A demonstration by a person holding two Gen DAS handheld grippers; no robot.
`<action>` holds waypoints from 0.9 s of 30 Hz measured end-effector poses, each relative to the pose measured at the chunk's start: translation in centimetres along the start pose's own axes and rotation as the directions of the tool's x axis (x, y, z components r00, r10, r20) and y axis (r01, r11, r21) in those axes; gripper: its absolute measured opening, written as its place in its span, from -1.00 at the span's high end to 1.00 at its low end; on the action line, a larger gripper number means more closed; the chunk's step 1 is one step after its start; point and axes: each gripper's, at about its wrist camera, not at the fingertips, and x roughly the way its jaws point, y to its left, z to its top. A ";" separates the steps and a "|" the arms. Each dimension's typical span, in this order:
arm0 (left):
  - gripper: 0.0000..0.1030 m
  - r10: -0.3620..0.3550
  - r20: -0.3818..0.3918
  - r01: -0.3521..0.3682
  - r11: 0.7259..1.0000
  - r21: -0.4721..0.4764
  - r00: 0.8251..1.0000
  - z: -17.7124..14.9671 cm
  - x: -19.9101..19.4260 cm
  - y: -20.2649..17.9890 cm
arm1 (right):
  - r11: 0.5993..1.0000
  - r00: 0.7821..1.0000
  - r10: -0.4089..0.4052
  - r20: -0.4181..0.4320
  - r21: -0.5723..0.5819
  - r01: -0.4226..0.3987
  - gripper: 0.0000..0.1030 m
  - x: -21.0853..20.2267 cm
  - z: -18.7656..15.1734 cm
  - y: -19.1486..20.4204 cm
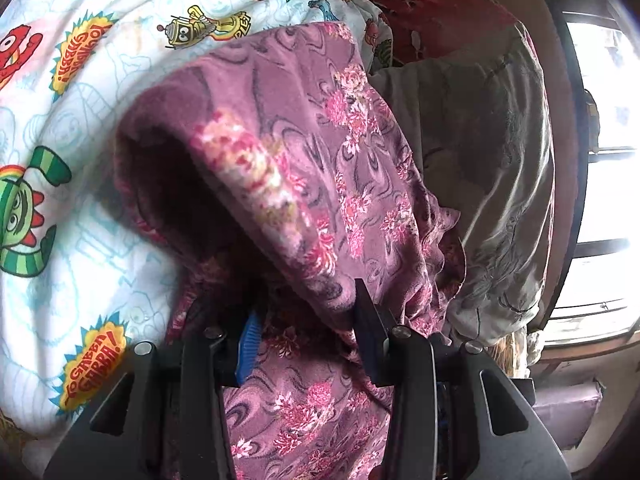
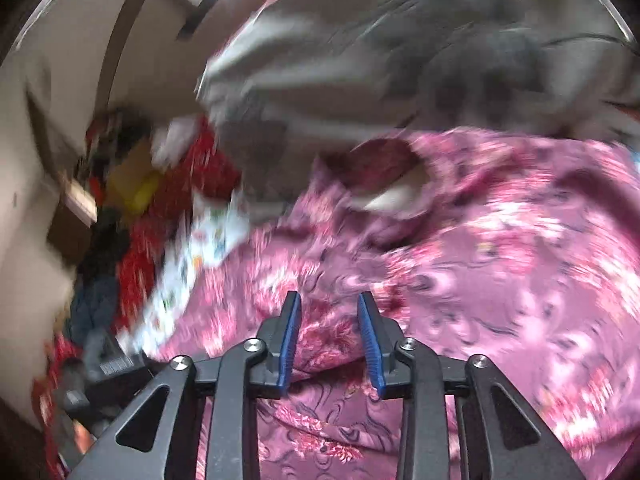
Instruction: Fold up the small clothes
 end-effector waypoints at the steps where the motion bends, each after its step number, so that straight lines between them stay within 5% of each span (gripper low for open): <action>1: 0.25 0.000 -0.002 0.000 1.000 0.003 1.000 0.0 0.0 -0.1 | 0.999 1.000 0.020 -0.006 -0.049 -0.020 0.84 -0.6 -0.4 0.3; 2: 0.25 0.000 -0.004 0.000 1.000 0.006 1.000 0.0 0.0 0.0 | 0.995 1.000 0.025 -0.002 -0.093 -0.025 1.00 -1.1 -0.8 0.7; 5: 0.25 -0.005 -0.008 0.005 1.000 0.002 1.000 0.1 0.1 0.1 | 0.980 1.000 0.006 -0.004 -0.201 -0.007 1.00 -3.5 -3.1 0.9; 9: 0.25 0.002 -0.003 -0.002 1.000 0.018 1.000 -0.1 0.1 0.0 | 0.980 0.992 -0.099 -0.076 -0.183 0.084 0.98 -4.4 -5.1 -1.9; 13: 0.24 0.014 -0.007 -0.014 1.000 0.024 1.000 -0.3 0.1 -0.2 | 0.998 1.000 -0.001 -0.001 -0.067 0.001 0.68 -4.9 -2.1 -2.3; 15: 0.24 0.024 -0.013 -0.023 0.999 0.030 1.000 -0.2 0.1 -0.3 | 0.997 0.999 -0.003 0.038 -0.073 0.005 0.16 -4.0 -0.5 -1.6; 19: 0.24 0.045 -0.026 -0.044 0.998 0.051 0.999 -0.1 0.2 -0.6 | 0.995 0.998 -0.023 -0.054 -0.093 0.018 0.14 0.1 1.2 -0.5; 20: 0.24 0.049 -0.029 -0.047 0.997 0.054 0.998 -0.1 0.2 -0.7 | 0.992 0.996 -0.047 -0.073 -0.122 0.038 0.18 0.7 1.0 -0.3; 21: 0.24 0.052 -0.032 -0.051 0.997 0.057 0.998 -0.1 0.2 -0.8 | 0.985 0.997 -0.029 -0.070 -0.173 0.016 0.66 0.5 0.7 0.2; 22: 0.24 0.056 -0.037 -0.054 0.997 0.063 0.998 0.0 0.1 -0.8 | 0.979 0.998 -0.016 -0.068 -0.204 0.002 0.84 0.1 0.4 0.5; 25: 0.24 0.062 -0.044 -0.059 0.996 0.070 0.997 0.0 0.1 -0.8 | 0.952 1.000 0.001 -0.030 -0.305 -0.011 0.85 -2.9 -1.6 1.0; 27: 0.24 0.064 -0.044 -0.060 0.996 0.070 0.997 -0.2 0.0 -0.8 | 0.935 0.997 -0.058 -0.057 -0.354 0.034 0.85 -3.9 -3.6 0.4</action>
